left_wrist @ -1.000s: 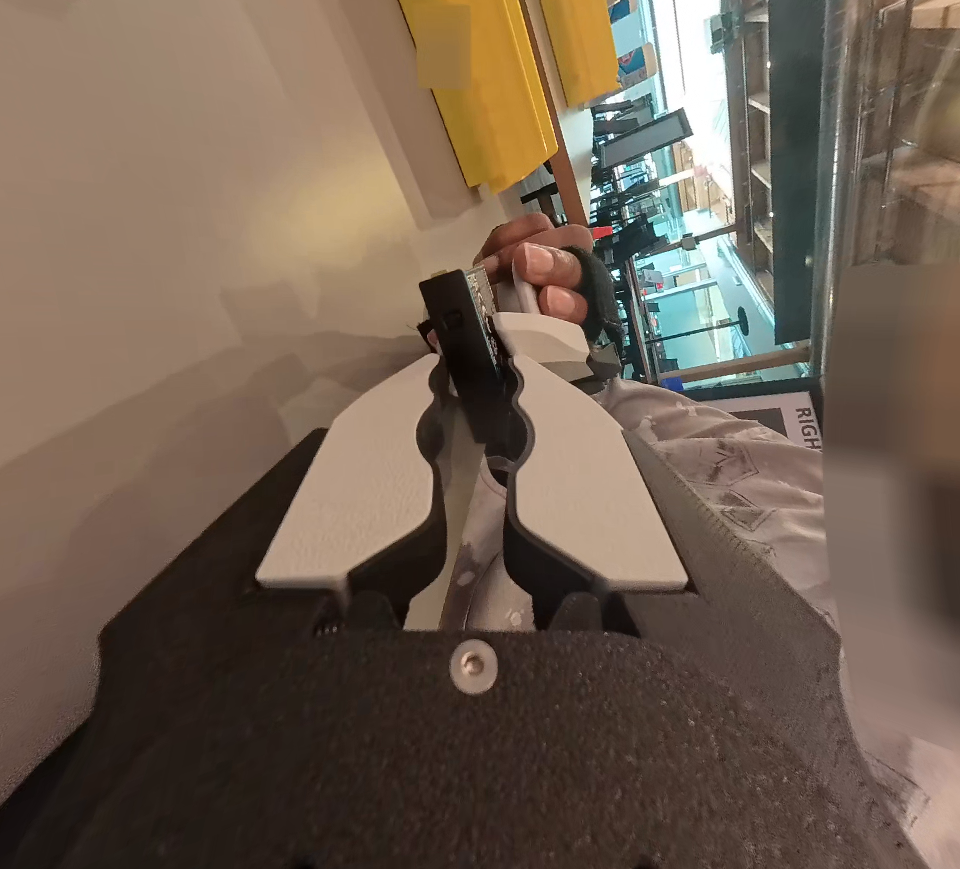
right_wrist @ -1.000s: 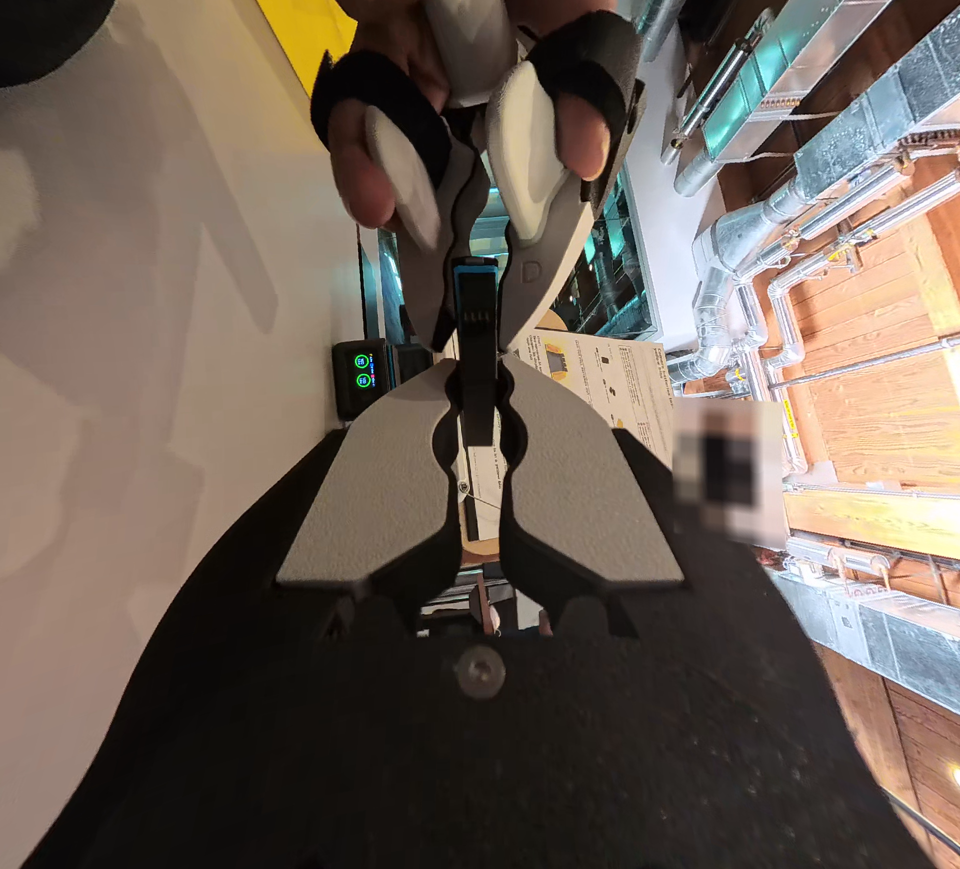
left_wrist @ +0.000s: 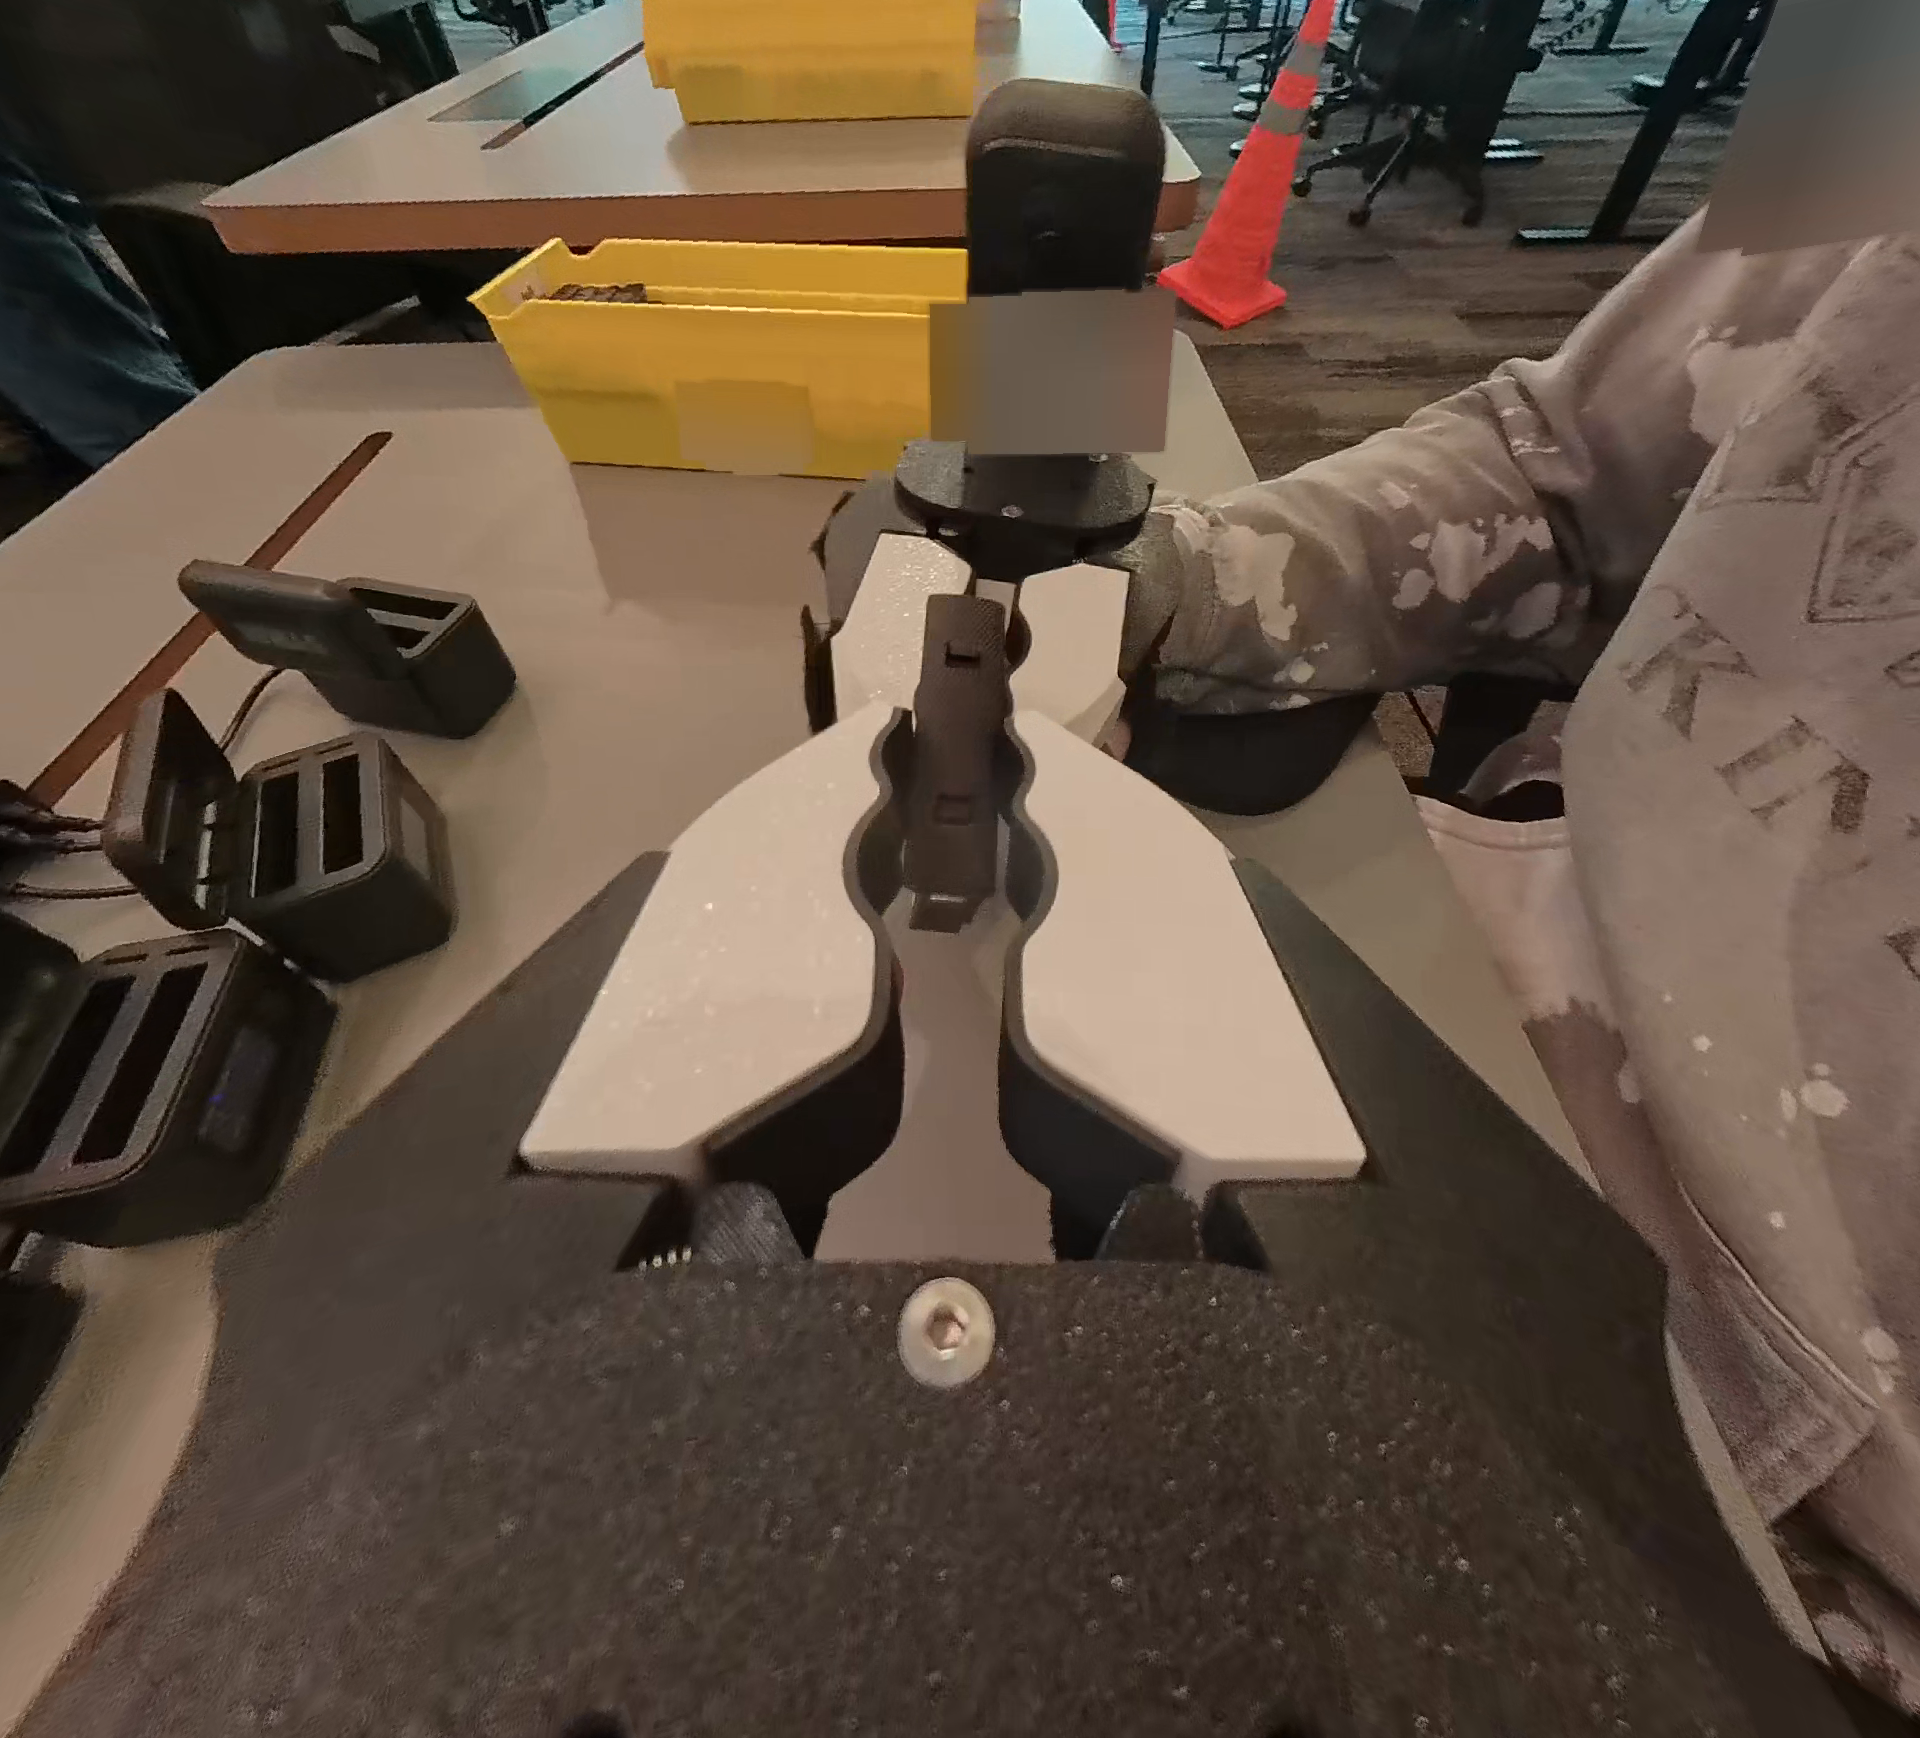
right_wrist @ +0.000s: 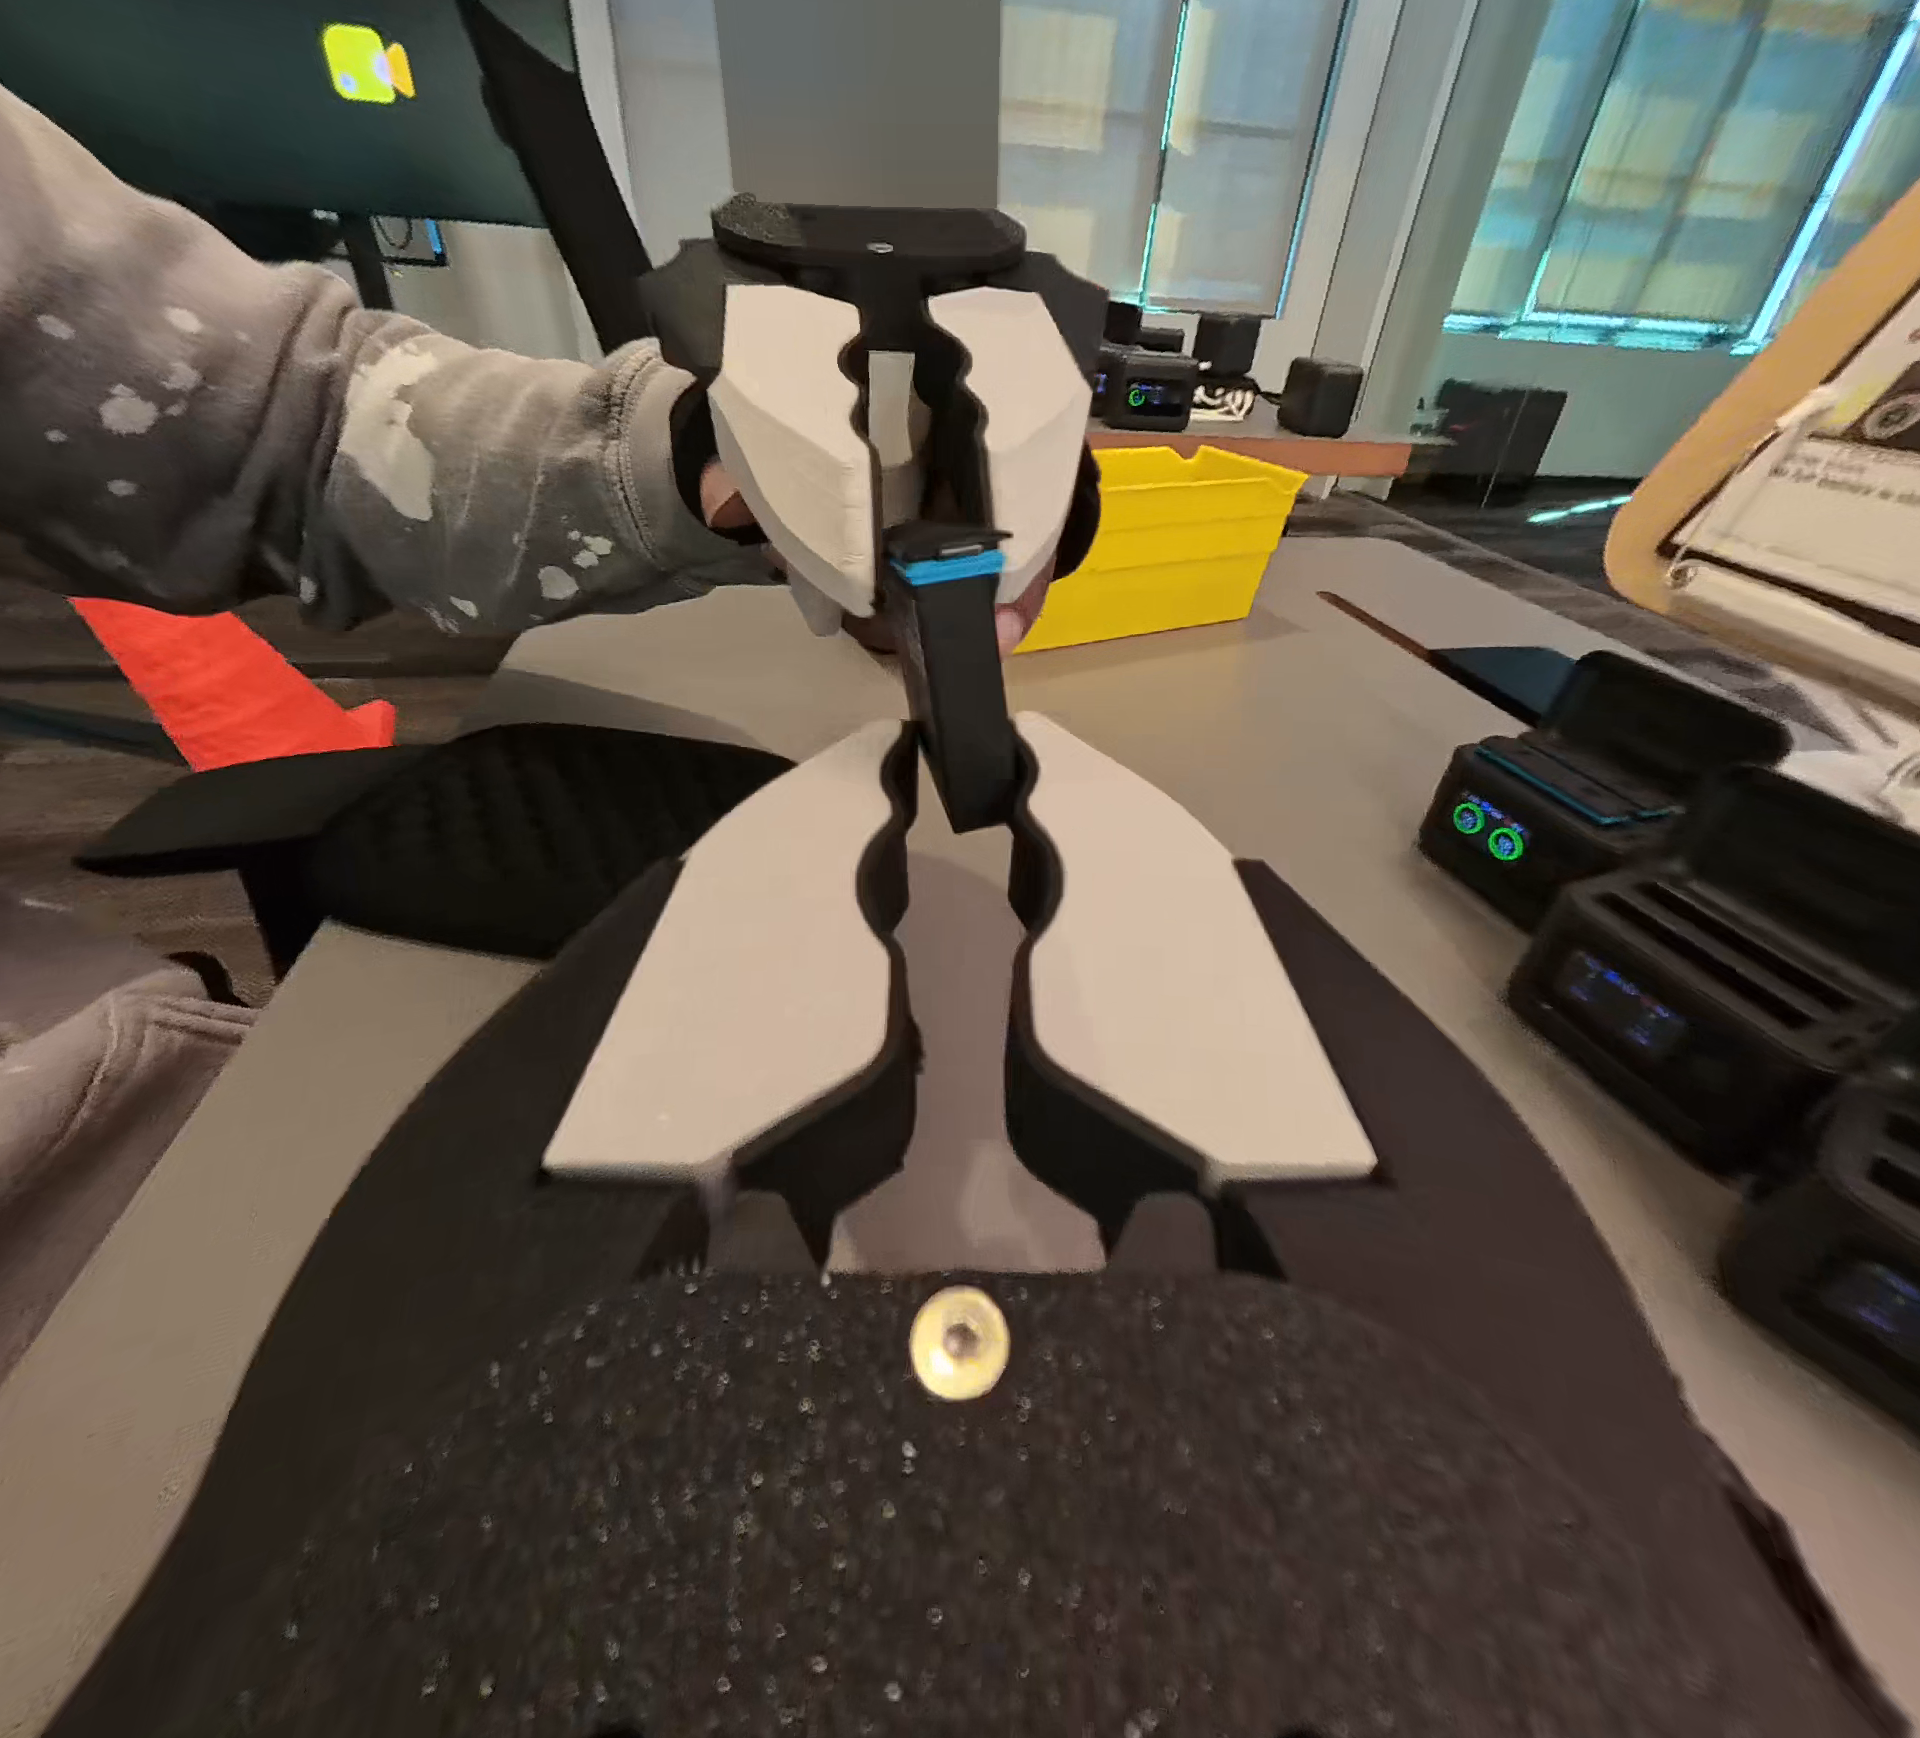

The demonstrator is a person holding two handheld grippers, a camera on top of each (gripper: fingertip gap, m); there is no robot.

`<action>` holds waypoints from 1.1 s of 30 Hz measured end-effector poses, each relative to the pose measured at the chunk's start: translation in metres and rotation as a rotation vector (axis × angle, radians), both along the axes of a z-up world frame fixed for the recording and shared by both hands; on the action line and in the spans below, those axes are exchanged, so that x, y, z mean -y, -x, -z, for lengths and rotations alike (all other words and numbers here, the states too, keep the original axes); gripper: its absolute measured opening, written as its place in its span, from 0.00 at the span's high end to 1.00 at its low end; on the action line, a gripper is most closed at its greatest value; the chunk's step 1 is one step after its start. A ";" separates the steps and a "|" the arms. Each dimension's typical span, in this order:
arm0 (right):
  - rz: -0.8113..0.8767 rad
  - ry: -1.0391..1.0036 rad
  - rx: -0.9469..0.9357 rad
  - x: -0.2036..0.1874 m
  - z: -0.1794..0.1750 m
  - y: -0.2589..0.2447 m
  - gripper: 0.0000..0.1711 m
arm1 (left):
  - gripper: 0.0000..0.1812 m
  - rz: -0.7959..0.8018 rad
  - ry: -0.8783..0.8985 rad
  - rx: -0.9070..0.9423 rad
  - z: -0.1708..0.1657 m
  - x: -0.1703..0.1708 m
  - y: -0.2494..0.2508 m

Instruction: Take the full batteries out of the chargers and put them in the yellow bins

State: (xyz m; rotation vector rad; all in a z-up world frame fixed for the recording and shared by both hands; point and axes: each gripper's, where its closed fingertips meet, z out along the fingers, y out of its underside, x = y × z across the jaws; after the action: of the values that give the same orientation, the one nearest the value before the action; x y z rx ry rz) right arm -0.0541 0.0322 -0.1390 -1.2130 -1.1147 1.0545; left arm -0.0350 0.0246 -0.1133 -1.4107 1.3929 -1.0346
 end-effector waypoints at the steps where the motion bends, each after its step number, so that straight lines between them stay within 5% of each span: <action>1: 0.011 -0.009 0.006 -0.002 0.000 -0.002 0.92 | 0.91 -0.020 0.003 -0.003 0.000 -0.004 -0.001; 10: 0.010 0.158 0.073 -0.014 0.014 -0.006 0.94 | 0.90 -0.132 -0.114 -0.269 0.014 -0.027 0.013; 23: -0.040 0.177 0.184 -0.010 0.038 -0.003 0.94 | 0.87 0.091 -0.072 -0.752 0.047 -0.021 0.012; 33: 0.028 0.156 0.202 -0.020 0.042 -0.005 0.94 | 0.91 0.121 -0.095 -0.889 0.049 -0.031 0.012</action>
State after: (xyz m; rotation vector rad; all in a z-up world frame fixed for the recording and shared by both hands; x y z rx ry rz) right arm -0.0493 0.0523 -0.1806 -1.4818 -1.1829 1.0299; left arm -0.0467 0.0554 -0.1626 -1.8230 2.1325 -0.3742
